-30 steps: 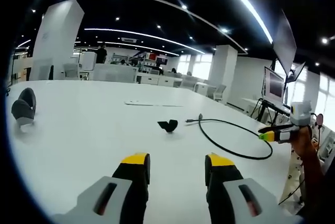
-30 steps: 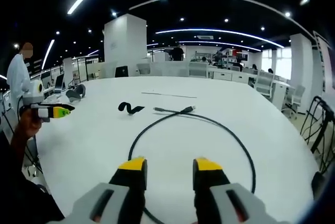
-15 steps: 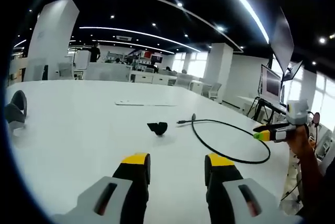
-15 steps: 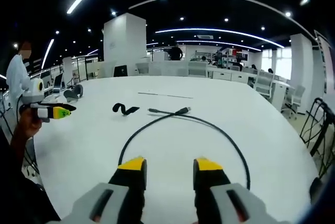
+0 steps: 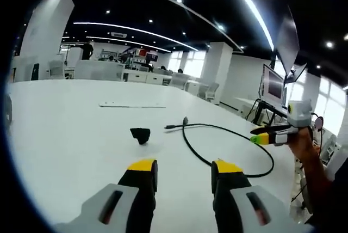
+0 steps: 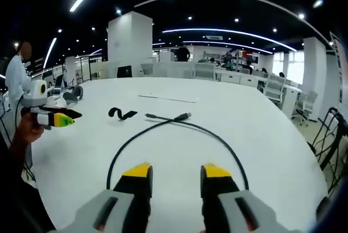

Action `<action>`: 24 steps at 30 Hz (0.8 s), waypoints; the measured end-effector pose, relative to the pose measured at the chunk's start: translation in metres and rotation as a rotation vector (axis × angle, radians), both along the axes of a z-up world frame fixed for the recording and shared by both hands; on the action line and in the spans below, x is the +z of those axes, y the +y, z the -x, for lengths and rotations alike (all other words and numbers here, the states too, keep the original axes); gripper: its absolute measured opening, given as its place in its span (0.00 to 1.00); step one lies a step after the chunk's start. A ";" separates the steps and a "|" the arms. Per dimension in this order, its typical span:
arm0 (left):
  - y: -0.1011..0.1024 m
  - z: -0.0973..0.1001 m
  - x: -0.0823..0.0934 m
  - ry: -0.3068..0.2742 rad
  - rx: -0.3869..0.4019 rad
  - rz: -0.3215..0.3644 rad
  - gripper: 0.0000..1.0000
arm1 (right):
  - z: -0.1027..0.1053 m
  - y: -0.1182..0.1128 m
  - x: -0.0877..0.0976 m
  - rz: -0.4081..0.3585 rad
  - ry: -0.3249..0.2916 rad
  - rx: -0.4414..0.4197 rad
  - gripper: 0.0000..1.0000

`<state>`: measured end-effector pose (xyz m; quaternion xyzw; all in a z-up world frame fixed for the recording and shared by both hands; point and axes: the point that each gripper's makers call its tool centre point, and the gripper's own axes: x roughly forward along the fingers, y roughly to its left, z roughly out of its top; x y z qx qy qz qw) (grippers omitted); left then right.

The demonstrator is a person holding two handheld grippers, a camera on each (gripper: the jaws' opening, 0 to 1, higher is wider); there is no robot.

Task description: Find the charging cable on the desk, coil it up and secure with Velcro.

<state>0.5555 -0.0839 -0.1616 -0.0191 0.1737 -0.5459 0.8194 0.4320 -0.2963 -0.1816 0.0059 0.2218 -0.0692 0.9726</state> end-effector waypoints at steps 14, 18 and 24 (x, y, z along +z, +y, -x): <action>-0.029 -0.005 -0.005 -0.024 -0.019 -0.037 0.40 | -0.009 -0.018 0.004 0.014 -0.005 -0.006 0.36; -0.036 -0.007 -0.007 -0.043 -0.023 -0.047 0.40 | -0.009 -0.020 0.008 -0.002 -0.020 0.003 0.36; -0.042 -0.007 -0.007 -0.055 -0.022 -0.050 0.40 | -0.012 -0.027 0.006 -0.004 -0.017 0.004 0.36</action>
